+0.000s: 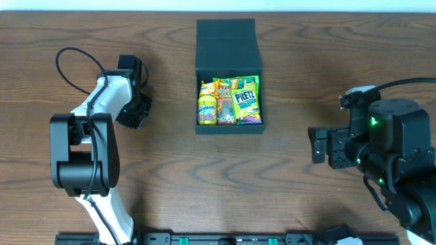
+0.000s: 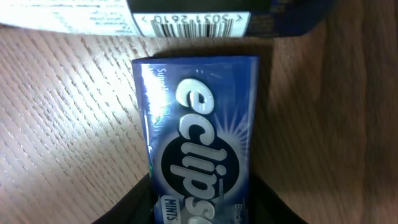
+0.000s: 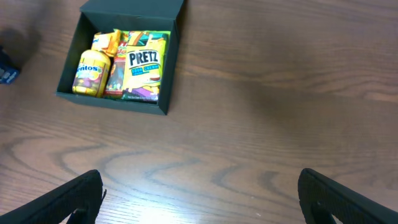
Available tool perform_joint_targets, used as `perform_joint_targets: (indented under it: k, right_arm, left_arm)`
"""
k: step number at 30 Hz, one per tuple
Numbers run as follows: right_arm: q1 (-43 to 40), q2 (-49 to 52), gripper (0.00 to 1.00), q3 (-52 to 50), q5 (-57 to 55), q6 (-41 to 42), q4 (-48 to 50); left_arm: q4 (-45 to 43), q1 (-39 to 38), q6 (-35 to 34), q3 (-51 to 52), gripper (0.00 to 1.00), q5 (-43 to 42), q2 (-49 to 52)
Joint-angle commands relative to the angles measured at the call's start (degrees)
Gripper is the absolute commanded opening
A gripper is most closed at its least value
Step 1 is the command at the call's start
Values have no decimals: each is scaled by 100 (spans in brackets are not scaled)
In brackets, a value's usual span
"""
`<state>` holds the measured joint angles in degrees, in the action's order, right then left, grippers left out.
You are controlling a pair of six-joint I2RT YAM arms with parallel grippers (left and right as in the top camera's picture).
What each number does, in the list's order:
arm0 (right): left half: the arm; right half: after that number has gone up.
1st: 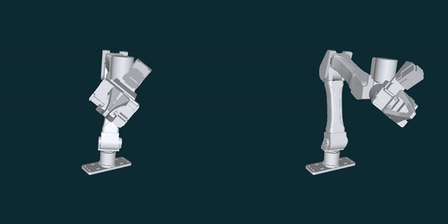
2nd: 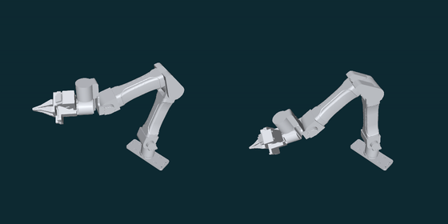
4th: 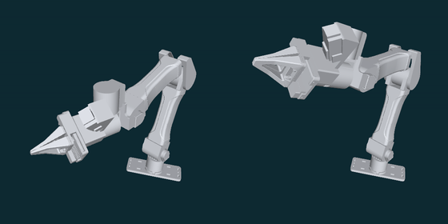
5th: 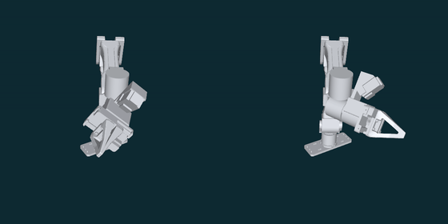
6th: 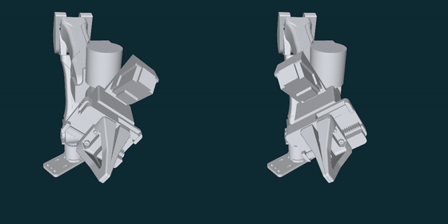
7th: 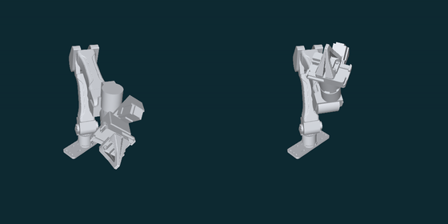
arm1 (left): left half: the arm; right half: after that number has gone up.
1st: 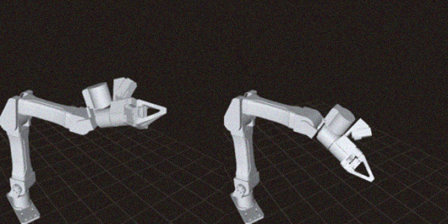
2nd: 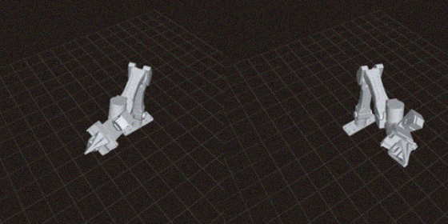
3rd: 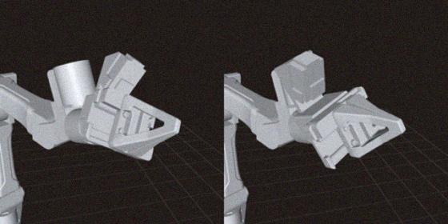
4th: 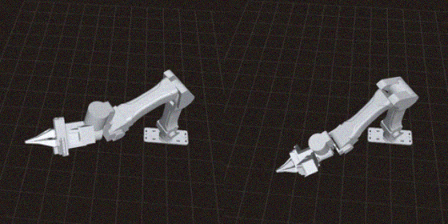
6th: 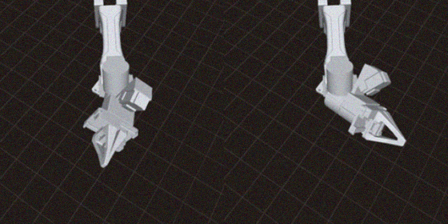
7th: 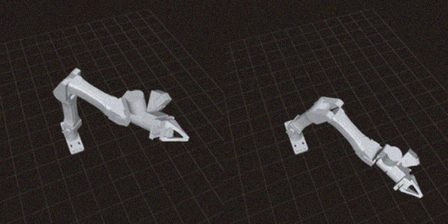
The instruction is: Pack container
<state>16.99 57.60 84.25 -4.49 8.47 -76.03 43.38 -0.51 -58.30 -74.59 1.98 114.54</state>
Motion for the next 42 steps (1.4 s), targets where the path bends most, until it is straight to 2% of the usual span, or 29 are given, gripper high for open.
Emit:
perform_joint_targets:
  k: [1, 4, 7, 12, 14, 18, 22, 25, 31, 37, 42]
  right_arm:
    - [-52, -22, 99, -4, -20, -83, -9]
    - [-52, -22, 99, -4, -20, -83, -9]
    - [-52, -22, 99, -4, -20, -83, -9]
    - [-52, -22, 99, -4, -20, -83, -9]
    - [-52, -22, 99, -4, -20, -83, -11]
    - [-52, -22, 99, -4, -20, -83, -9]
    - [-52, -22, 99, -4, -20, -83, -9]
    - [-52, -22, 99, -4, -17, -85, -9]
    - [-52, -22, 99, -4, -20, -83, -9]
    - [-52, -22, 99, -4, -20, -83, -9]
    - [-52, -22, 99, -4, -17, -85, -11]
  left_arm:
    - [57, 22, 98, 109, 27, -297, -52]
    - [133, 20, 251, 87, 21, -313, -212]
    - [136, -2, 417, 85, 19, -313, -481]
    - [-190, -205, 424, 79, 6, -356, -1121]
    - [-577, -387, 525, 76, 6, -483, -1305]
    - [-1563, -879, 1292, 52, 6, -901, -1357]
    - [-2087, -1357, 1663, 48, 6, -909, -1357]
    - [-2238, -1598, 1755, 48, 6, -920, -1357]
    - [-2404, -2098, 2868, 42, 6, -1224, -1357]
    - [-2367, -2409, 2927, 42, 6, -1768, -1357]
    - [-2181, -2465, 3027, 44, 6, -1856, -1357]
